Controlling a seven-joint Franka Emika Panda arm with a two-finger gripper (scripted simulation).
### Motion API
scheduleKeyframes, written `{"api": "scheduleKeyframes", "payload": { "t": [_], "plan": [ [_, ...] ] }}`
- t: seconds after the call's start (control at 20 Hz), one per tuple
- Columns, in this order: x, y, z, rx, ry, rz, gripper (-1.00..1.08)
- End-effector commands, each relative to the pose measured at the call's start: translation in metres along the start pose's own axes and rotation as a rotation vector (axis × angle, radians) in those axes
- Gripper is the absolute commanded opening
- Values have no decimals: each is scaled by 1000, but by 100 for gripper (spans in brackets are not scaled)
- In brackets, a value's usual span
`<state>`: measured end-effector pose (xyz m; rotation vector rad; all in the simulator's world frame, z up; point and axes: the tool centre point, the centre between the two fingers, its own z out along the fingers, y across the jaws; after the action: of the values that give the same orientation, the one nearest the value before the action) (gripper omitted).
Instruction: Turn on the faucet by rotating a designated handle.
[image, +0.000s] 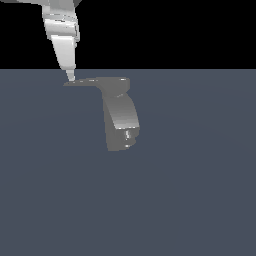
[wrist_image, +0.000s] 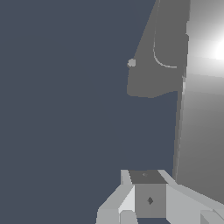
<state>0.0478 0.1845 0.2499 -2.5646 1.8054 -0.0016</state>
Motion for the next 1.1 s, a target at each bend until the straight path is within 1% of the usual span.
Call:
{"api": "scheduleKeyframes", "payload": {
  "t": [0.0,0.15,1.05],
  "plan": [
    [2,1,1,-5,2,6,-100],
    [0,0,0,-1,1,2,-100],
    [-2,51,1,-3,2,4,-100]
  ]
}}
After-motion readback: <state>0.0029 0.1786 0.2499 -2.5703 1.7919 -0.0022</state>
